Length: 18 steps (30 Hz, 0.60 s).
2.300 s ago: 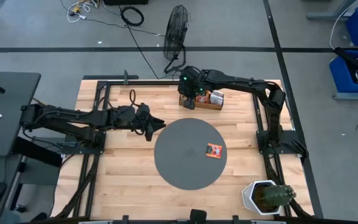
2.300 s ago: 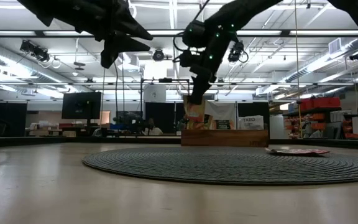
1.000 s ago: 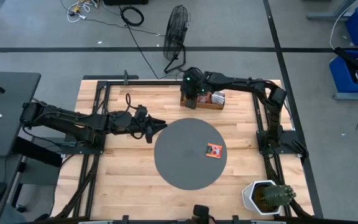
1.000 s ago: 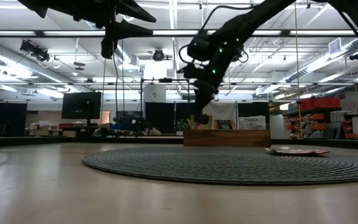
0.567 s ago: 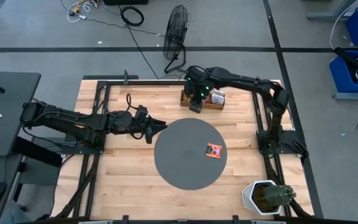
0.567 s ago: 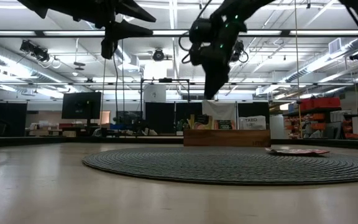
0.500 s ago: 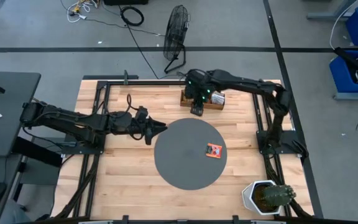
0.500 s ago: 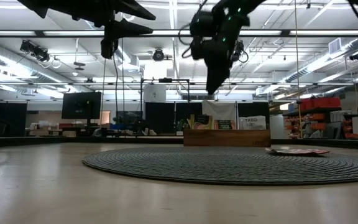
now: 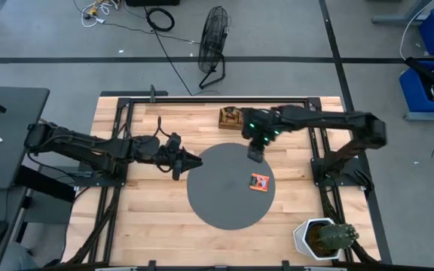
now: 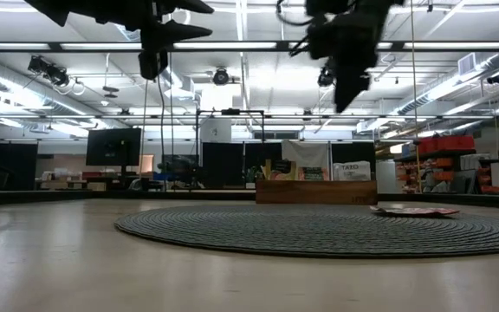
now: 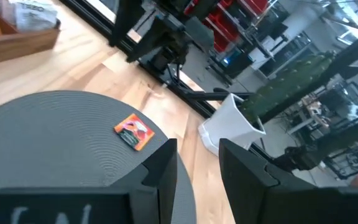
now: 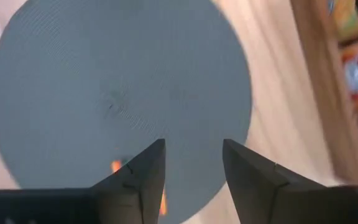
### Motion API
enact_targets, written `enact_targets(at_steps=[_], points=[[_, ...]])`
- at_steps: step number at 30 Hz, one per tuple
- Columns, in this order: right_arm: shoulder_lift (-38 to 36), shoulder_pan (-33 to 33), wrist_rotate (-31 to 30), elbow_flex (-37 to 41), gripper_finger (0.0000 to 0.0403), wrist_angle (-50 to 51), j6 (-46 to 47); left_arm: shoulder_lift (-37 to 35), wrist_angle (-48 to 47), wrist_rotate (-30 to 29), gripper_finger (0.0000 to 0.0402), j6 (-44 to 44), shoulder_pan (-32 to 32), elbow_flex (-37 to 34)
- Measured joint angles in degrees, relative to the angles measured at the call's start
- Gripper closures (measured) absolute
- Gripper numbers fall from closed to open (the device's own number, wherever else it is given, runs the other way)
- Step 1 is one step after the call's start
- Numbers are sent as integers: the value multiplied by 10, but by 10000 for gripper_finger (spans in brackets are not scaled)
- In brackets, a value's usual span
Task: Pick & Place Tea
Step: Put the orange tea bag into the middle section of the wooden organizer
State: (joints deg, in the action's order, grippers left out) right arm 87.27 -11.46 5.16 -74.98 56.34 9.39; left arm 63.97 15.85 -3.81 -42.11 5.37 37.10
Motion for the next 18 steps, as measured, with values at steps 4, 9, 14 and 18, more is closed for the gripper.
enact_targets(at_steps=[4, 9, 14, 18], points=[[-82, 45, -11, 71, 236, -2, 79, 0, 1, 1, 280, -3, 21, 0], [-149, 90, -34, 122, 236, -4, 134, 0, -18, 3, 280, 8, 39, 0], [-168, 120, -109, 138, 236, -10, 159, 0, -35, -28, 280, 39, 30, 0], [-169, 146, -154, 146, 236, -13, 151, 0, -34, -79, 280, 43, 30, 0]])
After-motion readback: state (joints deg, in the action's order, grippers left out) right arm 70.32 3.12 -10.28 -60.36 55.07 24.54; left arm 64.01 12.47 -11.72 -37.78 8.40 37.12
